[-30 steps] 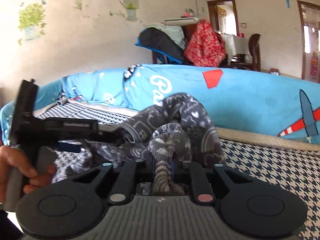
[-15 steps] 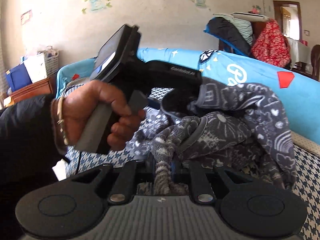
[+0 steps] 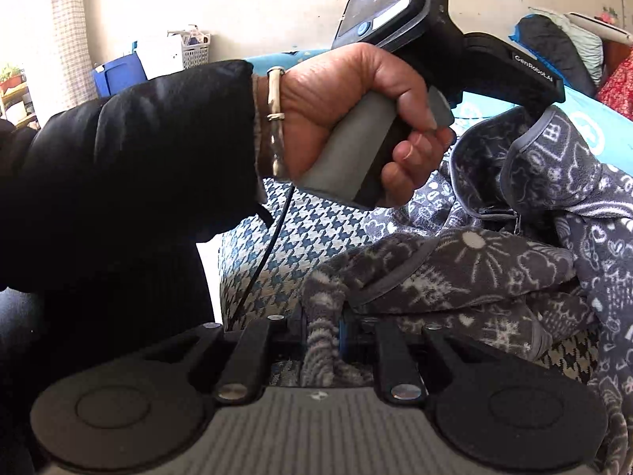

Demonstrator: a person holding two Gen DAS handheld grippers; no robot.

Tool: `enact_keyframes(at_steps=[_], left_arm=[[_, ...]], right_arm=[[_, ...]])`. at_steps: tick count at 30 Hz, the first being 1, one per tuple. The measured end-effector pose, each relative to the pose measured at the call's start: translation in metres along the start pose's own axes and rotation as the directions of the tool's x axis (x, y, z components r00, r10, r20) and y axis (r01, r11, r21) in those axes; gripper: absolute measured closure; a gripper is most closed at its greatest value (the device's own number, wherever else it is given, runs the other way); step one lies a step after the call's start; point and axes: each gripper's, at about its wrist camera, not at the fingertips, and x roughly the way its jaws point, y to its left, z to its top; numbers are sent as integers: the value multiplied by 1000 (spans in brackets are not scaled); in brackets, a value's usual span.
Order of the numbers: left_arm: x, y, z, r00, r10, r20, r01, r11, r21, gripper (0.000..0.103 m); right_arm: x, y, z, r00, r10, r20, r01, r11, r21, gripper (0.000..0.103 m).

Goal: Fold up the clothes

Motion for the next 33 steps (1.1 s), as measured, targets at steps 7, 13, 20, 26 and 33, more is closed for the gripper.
enact_keyframes(at_steps=[7, 13, 20, 26, 33], left_arm=[[-4, 5, 1, 1000, 11, 14, -11, 1000, 6, 0], [-6, 7, -1, 1000, 19, 16, -19, 1000, 8, 0], [-6, 6, -3, 1000, 16, 8, -16, 1000, 24, 0], [-7, 7, -5, 1000, 14, -5, -14, 999, 34, 0], [-11, 10, -7, 1000, 6, -9, -6, 999, 42, 0]], right_arm=[[-28, -19, 4, 995, -14, 104, 10, 999, 42, 70], [-43, -41, 14, 952, -237, 195, 216, 969, 123, 61], [-54, -96, 21, 795, -584, 164, 532, 801, 275, 44], [-41, -120, 22, 773, -627, 97, 592, 767, 245, 42], [-12, -134, 27, 765, -641, 56, 610, 750, 255, 82]])
